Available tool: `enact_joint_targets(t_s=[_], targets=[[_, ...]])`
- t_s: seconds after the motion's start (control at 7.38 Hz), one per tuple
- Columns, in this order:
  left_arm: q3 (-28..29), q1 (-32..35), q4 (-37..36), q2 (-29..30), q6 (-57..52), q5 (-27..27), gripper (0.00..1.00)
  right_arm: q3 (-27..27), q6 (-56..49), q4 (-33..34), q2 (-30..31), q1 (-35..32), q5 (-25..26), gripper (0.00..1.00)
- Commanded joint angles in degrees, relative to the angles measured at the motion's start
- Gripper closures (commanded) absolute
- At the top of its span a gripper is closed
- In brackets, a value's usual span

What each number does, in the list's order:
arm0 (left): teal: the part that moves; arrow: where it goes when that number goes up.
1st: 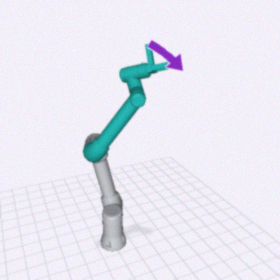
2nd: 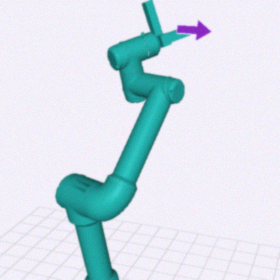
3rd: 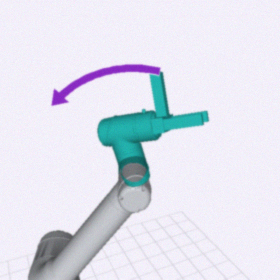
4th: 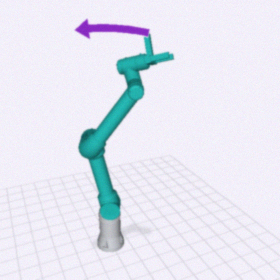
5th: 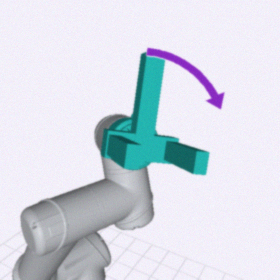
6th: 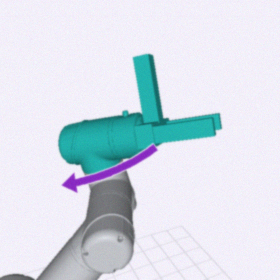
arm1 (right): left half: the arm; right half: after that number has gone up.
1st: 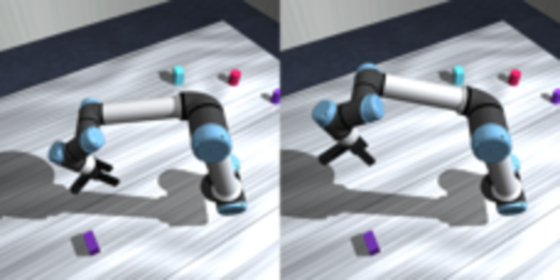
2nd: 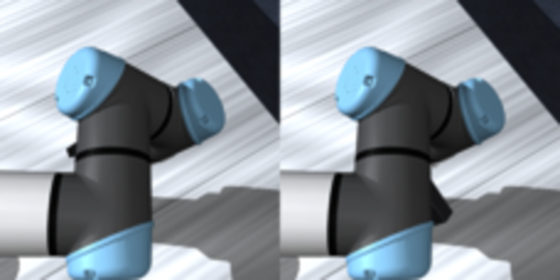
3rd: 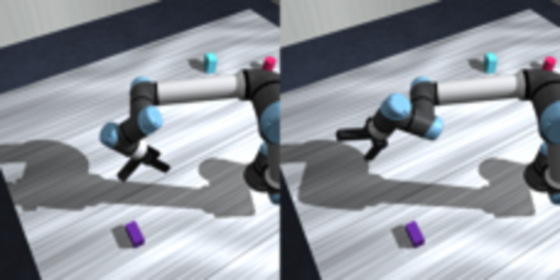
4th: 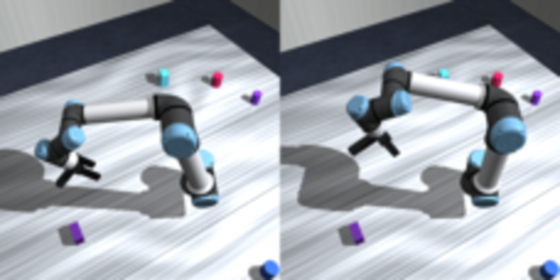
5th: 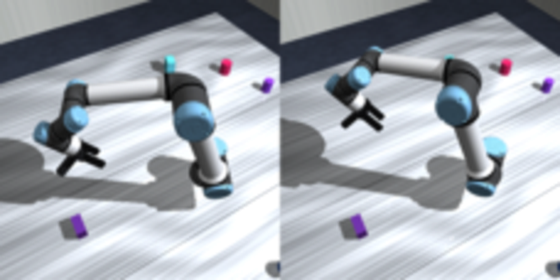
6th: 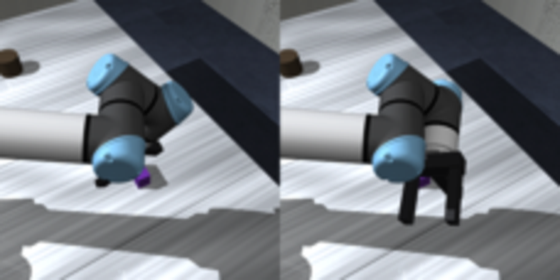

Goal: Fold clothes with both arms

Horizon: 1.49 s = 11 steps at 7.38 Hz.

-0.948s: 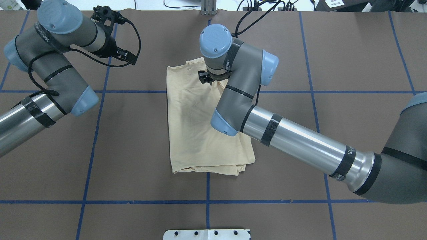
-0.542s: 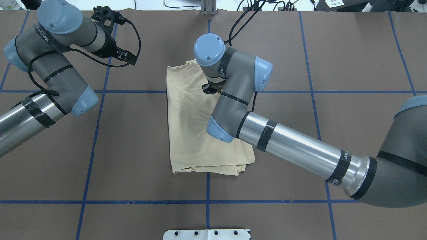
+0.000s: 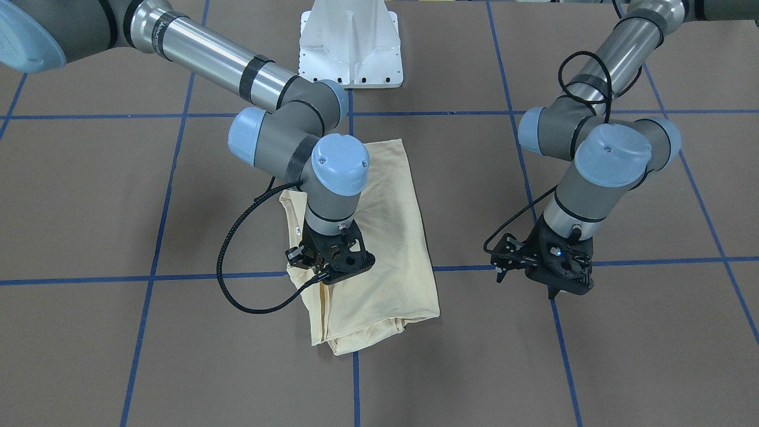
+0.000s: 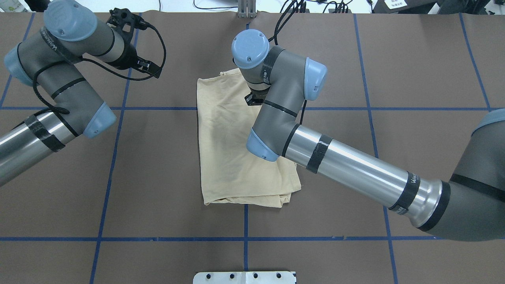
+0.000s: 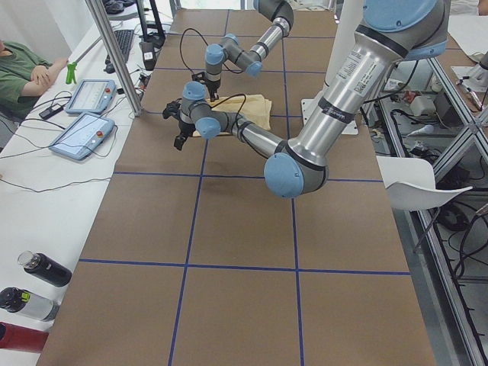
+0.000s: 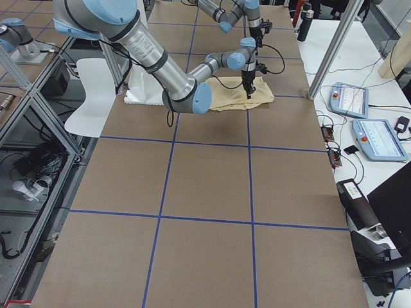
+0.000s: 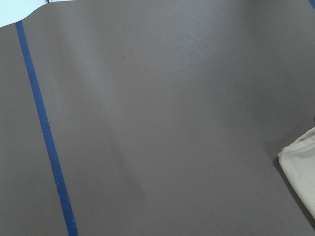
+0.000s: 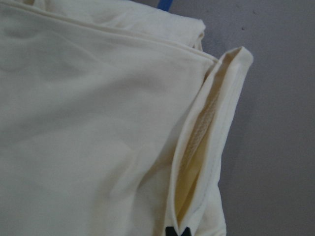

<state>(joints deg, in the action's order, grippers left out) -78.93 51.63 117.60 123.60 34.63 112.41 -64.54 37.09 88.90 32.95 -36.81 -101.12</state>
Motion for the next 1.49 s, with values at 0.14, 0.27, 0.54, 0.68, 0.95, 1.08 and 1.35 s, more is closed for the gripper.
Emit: enact_joint_targets(t_s=[0.14, 0.27, 0.54, 0.68, 0.95, 1.08, 1.35], targets=[[0.00, 0.04, 0.00, 0.06, 0.00, 0.00, 0.00, -10.83, 2.88, -1.44, 10.51, -2.74, -1.62, 0.12], [-0.35, 0.05, 0.00, 0.06, 0.09, 0.17, 0.00, -14.70, 13.08, -5.80, 14.03, -2.83, -2.93, 0.00], [-2.27, -0.13, -0.09, -0.11, 2.35, 2.35, 0.00, -21.47, 28.50, -15.21, 20.02, -4.06, -5.92, 0.00], [-4.98, -0.91, 0.00, -1.16, 11.34, 3.24, 0.00, -24.81, 36.22, -17.68, 22.66, -4.24, -5.93, 0.00], [-14.10, -9.15, -0.18, -3.79, 29.10, 0.99, 0.00, -32.98, 43.66, -23.67, 32.74, -4.15, -5.50, 0.00], [-18.24, -15.36, -0.35, -5.46, 37.71, -4.69, 0.00, -35.37, 45.94, -23.51, 35.75, -4.15, -5.15, 0.00], [-24.58, -24.97, -0.96, -9.41, 45.16, -10.63, 0.00, -37.66, 51.12, -23.42, 38.05, -1.10, -1.23, 0.00]])
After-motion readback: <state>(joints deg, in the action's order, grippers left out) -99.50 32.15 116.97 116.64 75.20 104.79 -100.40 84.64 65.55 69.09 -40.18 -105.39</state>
